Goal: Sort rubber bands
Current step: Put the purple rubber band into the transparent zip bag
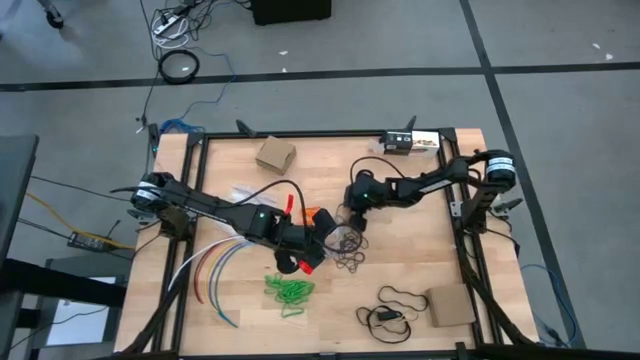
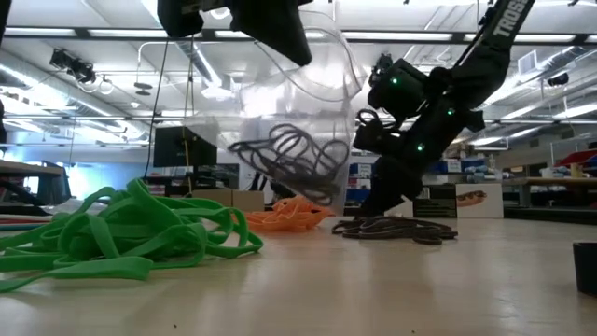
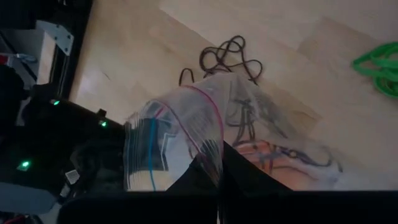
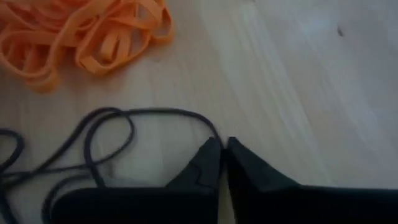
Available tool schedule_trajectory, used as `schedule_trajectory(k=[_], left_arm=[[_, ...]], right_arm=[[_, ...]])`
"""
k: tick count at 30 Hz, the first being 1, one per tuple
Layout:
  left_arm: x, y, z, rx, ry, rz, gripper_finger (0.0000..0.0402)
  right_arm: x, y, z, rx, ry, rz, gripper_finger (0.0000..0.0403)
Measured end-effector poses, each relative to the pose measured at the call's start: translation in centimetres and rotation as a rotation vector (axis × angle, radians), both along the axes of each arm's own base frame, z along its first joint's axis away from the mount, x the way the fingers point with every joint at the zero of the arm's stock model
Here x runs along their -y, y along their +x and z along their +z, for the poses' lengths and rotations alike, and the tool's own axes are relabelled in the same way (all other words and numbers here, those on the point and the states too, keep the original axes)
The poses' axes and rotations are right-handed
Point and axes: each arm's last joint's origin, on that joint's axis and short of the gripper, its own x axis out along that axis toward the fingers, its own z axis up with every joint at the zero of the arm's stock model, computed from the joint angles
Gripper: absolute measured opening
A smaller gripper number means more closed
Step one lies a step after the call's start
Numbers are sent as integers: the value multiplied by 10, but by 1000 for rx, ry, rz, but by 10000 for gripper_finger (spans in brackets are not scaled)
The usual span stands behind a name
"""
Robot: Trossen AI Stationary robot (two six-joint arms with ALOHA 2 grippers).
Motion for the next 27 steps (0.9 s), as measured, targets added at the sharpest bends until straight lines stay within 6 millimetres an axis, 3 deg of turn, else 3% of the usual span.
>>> schedule_trajectory(k=[4,8,12,18,23,27], left_arm=[[1,1,1,13,-2,-5,0],[2,1,1,22,-4,-7,0],[2,2,2,33,-7,-7,0],[1,5,4,61,-17,-17,0],[-4,9,6,92,-24,-20,0],[-12,14,8,120,-47,-10,0]], right_arm=[[-1,-5,4,-19,27,7,2],[-9,-11,22,4,44,23,0],[-18,-17,63,146,7,34,0],[-34,-42,127,392,-51,55,0],[-46,-68,168,590,-74,77,0],[-54,-83,190,722,-76,99,0]])
